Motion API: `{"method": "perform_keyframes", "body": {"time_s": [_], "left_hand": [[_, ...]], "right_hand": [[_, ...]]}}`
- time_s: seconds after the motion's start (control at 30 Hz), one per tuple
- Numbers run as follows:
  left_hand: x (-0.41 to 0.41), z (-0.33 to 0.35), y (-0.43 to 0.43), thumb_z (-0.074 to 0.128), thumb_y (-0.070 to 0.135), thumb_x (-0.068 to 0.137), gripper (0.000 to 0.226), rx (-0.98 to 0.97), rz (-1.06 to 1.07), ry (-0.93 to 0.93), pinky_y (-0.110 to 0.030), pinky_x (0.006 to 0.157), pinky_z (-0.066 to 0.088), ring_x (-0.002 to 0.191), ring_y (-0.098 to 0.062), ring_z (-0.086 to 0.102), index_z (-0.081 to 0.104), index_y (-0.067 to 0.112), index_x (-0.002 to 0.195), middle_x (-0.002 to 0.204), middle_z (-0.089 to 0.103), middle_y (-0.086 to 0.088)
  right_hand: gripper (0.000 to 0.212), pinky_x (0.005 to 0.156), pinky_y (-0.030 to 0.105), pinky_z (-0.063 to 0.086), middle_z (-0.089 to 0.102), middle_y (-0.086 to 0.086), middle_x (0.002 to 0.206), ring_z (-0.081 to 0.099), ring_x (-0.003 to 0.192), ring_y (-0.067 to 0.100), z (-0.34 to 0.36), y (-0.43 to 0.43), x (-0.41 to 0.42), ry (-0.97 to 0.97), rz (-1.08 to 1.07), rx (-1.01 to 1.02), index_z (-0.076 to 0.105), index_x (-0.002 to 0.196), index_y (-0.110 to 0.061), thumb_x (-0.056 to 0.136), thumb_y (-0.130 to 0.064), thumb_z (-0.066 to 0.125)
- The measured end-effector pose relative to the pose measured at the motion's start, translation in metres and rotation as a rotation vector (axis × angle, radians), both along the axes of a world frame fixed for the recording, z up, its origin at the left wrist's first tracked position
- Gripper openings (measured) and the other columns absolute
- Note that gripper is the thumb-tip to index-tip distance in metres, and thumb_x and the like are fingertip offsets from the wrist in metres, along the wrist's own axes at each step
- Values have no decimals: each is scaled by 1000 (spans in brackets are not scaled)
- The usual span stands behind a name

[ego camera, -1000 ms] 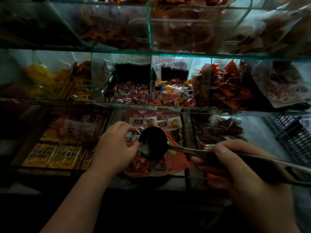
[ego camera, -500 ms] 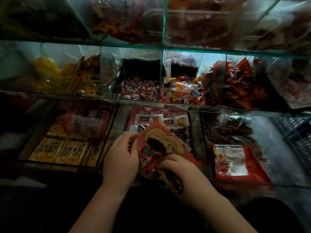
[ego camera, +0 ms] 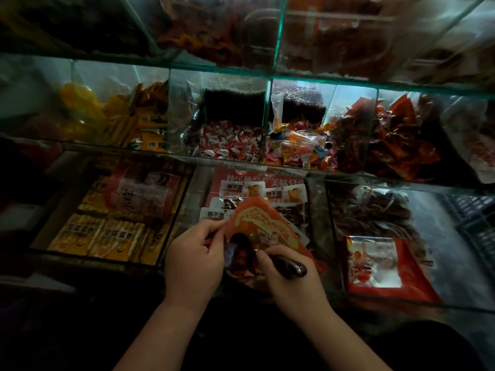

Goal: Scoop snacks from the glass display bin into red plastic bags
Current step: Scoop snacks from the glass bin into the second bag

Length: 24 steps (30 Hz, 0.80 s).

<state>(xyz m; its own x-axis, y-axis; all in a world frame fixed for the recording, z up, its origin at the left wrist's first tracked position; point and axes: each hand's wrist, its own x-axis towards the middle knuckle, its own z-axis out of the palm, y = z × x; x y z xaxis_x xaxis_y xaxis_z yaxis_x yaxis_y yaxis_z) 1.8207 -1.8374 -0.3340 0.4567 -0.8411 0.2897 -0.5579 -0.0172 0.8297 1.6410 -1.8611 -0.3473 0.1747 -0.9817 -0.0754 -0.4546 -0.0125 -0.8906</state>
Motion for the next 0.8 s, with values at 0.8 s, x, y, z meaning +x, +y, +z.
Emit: {"method": "perform_keyframes", "body": {"time_s": [0.8], "left_hand": [[-7,-4,6,71,20,94,13,-42,6,-5,-24,70,58,85,6,67,78,30,98,84,69,29]], "right_hand": [[27,70,36,64,79,3,77,78,77,22,-20,-4,-19,-461,-416,394,77,71,-28,96,-31,67]]}}
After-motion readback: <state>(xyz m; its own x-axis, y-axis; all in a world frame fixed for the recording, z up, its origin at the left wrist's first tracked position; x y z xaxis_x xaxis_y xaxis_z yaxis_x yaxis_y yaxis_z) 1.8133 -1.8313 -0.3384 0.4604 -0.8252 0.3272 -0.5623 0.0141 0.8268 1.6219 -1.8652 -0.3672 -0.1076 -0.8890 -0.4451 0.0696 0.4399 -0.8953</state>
